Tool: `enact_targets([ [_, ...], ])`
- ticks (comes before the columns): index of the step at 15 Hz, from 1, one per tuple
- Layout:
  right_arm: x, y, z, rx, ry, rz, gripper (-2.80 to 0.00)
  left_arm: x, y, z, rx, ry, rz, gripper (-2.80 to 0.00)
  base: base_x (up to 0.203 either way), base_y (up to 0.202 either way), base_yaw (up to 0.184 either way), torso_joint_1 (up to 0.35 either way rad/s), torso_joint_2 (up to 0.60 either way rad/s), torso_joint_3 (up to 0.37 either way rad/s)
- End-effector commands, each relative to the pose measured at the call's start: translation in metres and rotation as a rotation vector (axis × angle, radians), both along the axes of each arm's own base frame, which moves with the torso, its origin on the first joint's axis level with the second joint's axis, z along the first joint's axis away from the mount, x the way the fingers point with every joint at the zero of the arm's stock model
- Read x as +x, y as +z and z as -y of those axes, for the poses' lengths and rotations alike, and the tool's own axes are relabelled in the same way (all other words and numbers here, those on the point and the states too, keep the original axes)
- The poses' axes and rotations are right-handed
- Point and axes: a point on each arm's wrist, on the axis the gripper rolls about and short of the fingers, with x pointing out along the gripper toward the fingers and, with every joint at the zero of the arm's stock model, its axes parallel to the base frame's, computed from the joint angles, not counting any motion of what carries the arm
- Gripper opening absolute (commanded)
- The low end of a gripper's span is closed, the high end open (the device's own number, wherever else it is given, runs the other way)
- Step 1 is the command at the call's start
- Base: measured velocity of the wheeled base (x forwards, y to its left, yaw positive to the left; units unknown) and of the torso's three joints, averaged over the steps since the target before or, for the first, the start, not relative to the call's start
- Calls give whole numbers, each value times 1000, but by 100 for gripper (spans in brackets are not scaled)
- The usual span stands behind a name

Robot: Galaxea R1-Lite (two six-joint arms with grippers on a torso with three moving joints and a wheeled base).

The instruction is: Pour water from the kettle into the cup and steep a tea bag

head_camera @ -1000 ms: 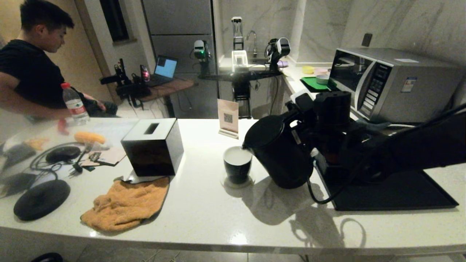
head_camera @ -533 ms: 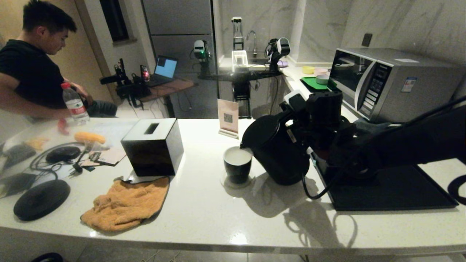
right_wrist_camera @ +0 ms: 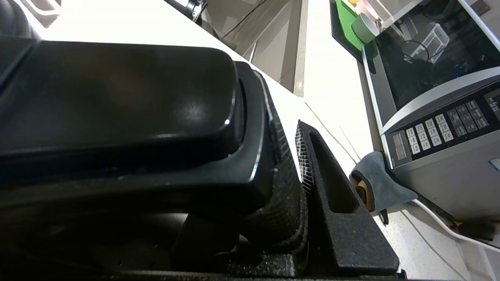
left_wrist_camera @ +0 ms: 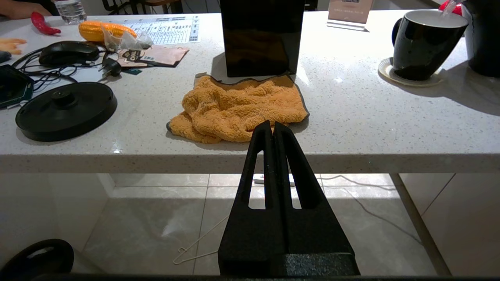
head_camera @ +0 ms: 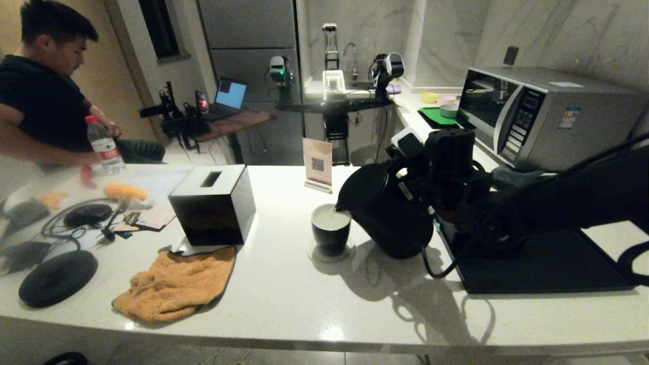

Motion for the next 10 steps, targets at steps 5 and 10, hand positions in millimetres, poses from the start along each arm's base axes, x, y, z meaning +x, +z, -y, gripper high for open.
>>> enact_targets([
  [5,1,0,0,-43,1,1,-280,0,0,0,0,0,0,-280,0,0,0,0,0,0],
  [10,1,-1,1,-87,5,-2,-280,0,0,0,0,0,0,-280,0,0,0,0,0,0],
])
